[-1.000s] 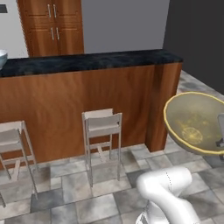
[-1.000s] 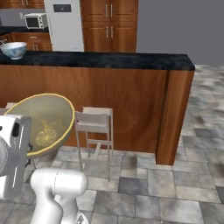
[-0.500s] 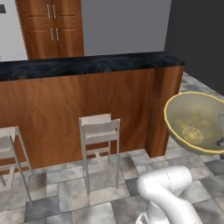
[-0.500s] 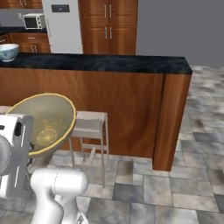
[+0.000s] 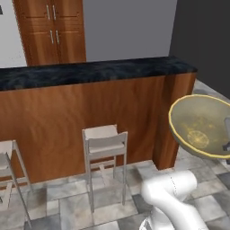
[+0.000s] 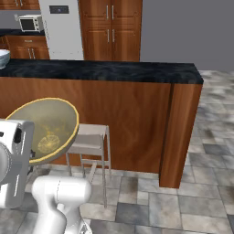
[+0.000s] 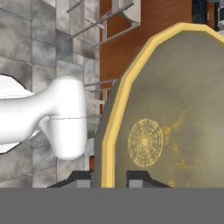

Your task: Pick up the bowls from the cabinet and place each bowl in front of a stool on the dining counter.

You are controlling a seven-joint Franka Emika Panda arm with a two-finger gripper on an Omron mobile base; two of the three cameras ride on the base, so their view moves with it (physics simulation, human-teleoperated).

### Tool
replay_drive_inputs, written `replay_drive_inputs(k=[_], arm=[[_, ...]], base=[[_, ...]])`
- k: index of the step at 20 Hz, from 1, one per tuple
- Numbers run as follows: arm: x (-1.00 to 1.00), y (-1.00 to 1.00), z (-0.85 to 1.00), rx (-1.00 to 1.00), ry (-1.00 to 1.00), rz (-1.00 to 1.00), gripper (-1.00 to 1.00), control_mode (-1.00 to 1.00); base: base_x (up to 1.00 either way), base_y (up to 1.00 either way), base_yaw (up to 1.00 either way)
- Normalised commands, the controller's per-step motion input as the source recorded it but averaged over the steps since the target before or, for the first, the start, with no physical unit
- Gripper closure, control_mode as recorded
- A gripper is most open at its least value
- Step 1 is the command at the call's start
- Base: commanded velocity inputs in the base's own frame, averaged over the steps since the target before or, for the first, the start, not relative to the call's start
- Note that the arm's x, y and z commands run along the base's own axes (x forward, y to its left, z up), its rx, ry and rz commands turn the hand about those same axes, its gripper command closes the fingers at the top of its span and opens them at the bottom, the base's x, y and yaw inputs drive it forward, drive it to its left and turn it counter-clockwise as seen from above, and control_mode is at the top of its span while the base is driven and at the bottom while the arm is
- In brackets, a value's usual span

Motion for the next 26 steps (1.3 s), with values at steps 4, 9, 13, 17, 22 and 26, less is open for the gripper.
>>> replay_drive_inputs(k=[4,9,13,17,22,26], arm=[[0.0,0.0,0.0,0.0,0.0,0.0,1.0,1.0],[0.0,0.0,0.0,0.0,0.0,0.0,1.0,1.0],[0.0,0.0,0.0,0.0,0.0,0.0,1.0,1.0],[0.0,0.0,0.0,0.0,0.0,0.0,1.0,1.0],[0.0,0.0,0.0,0.0,0.0,0.0,1.0,1.0],[0.0,0.0,0.0,0.0,0.0,0.0,1.0,1.0]], base=[[0.64,0.04,0.0],[0.57,0.21,-0.01],[0.53,0.5,-0.06],[0.44,0.6,-0.1],[0.51,0.5,-0.09],[0.74,0.19,-0.01]])
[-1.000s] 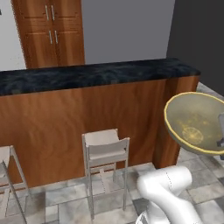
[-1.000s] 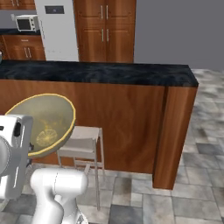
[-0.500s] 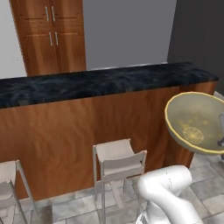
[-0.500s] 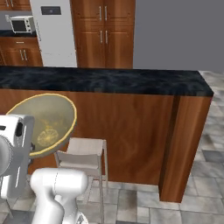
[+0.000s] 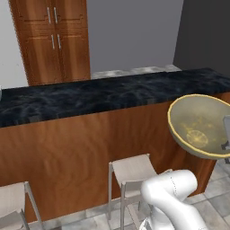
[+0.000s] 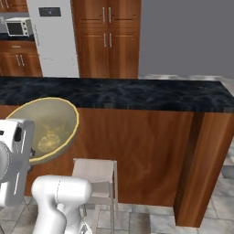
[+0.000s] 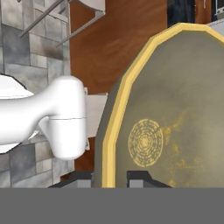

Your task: Pick up the bowls from the cabinet and place each bowl in front of a stool on the dining counter.

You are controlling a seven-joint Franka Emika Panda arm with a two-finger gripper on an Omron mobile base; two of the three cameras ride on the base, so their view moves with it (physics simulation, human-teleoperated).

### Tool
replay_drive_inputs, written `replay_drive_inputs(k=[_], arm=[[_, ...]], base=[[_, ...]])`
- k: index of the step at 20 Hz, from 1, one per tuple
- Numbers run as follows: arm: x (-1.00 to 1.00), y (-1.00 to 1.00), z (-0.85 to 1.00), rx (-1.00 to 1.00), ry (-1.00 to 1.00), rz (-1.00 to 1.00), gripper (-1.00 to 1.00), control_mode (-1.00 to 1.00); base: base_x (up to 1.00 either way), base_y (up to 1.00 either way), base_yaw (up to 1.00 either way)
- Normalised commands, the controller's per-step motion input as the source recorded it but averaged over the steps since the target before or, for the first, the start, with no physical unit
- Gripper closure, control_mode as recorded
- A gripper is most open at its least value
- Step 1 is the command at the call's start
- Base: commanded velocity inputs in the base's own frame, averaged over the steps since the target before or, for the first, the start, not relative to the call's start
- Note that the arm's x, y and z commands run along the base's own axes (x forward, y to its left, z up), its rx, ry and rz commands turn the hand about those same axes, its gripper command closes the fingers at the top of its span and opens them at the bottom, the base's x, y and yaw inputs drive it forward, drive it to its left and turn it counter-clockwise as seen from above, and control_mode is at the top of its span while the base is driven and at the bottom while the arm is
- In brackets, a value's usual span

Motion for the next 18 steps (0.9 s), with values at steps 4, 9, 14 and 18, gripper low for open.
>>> replay_drive_inputs(k=[4,9,14,18], arm=[[0.0,0.0,0.0,0.0,0.0,0.0,1.0,1.0],[0.0,0.0,0.0,0.0,0.0,0.0,1.0,1.0],[0.0,0.0,0.0,0.0,0.0,0.0,1.0,1.0],[0.0,0.0,0.0,0.0,0.0,0.0,1.0,1.0]], base=[[0.69,0.0,0.0],[0.33,0.02,0.0],[0.02,0.04,0.0],[0.0,0.0,0.0]])
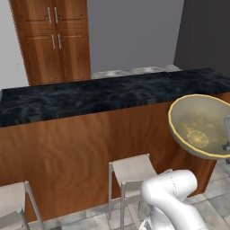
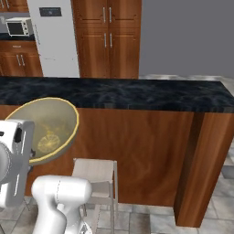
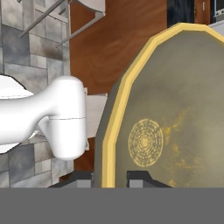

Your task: Pick up the bowls from the cabinet and place each bowl in front of a stool on the dining counter.

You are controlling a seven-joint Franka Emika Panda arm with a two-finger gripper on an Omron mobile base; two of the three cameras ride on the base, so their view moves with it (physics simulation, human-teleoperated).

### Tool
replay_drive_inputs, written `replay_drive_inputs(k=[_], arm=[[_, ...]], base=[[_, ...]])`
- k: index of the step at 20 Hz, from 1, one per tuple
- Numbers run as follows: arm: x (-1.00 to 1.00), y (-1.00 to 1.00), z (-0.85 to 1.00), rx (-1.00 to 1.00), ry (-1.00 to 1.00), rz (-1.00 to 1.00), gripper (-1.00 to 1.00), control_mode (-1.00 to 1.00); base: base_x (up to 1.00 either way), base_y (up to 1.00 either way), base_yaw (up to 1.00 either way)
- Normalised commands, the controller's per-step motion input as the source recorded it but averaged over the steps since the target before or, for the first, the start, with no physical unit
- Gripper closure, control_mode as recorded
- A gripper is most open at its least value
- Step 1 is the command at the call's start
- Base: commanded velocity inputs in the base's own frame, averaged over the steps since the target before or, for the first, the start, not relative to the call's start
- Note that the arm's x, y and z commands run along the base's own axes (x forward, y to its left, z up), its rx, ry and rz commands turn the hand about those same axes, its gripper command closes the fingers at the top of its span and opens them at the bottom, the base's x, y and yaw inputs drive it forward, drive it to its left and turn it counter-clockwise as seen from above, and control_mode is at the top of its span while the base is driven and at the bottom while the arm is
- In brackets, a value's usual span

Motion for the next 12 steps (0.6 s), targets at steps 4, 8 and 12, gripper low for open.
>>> replay_drive_inputs(k=[4,8,12], arm=[[0.0,0.0,0.0,0.0,0.0,0.0,1.0,1.0],[0.0,0.0,0.0,0.0,0.0,0.0,1.0,1.0],[0.0,0.0,0.09,0.0,0.0,0.0,1.0,-1.0]], base=[[0.0,0.0,0.0],[0.0,0.0,0.0],[0.0,0.0,0.0]])
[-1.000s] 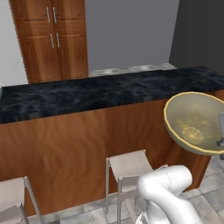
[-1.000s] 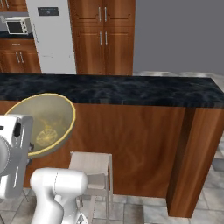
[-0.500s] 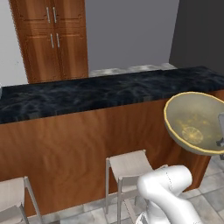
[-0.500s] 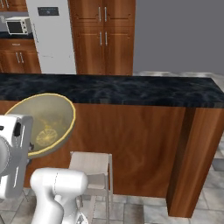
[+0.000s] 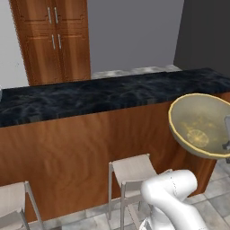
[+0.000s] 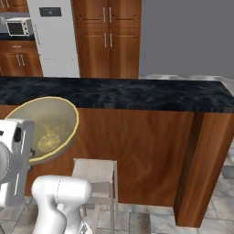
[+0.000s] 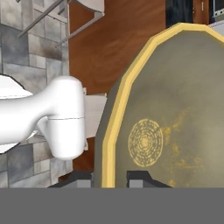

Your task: Pick up the bowls from the cabinet and place each bowl in front of a stool on the dining counter.

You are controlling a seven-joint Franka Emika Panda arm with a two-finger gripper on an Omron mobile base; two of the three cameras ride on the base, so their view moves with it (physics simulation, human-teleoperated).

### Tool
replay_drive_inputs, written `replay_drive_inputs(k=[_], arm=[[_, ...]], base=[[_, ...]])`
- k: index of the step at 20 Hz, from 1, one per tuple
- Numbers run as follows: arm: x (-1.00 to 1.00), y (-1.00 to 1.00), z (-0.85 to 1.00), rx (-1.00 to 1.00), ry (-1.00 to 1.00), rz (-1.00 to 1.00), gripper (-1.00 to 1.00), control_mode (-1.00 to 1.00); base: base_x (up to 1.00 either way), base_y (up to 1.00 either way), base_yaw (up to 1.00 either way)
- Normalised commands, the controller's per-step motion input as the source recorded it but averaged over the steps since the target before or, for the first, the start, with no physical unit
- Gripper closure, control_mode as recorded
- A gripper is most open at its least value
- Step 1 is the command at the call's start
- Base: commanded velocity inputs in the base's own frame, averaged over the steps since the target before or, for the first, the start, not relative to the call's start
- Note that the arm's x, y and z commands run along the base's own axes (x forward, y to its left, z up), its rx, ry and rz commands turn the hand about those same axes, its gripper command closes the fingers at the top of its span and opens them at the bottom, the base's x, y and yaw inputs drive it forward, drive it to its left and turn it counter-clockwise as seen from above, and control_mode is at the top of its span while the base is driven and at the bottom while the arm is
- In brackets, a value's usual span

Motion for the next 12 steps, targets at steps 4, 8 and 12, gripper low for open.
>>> replay_drive_inputs(k=[4,8,12], arm=[[0.0,0.0,0.58,-0.04,0.0,0.0,1.0,-1.0],[-0.07,0.0,0.79,-0.1,-0.03,0.01,1.0,-1.0],[0.02,0.0,0.71,-0.08,0.03,0.05,1.0,-1.0]], base=[[0.0,0.0,0.0],[0.0,0.0,0.0],[0.0,0.0,0.0]])
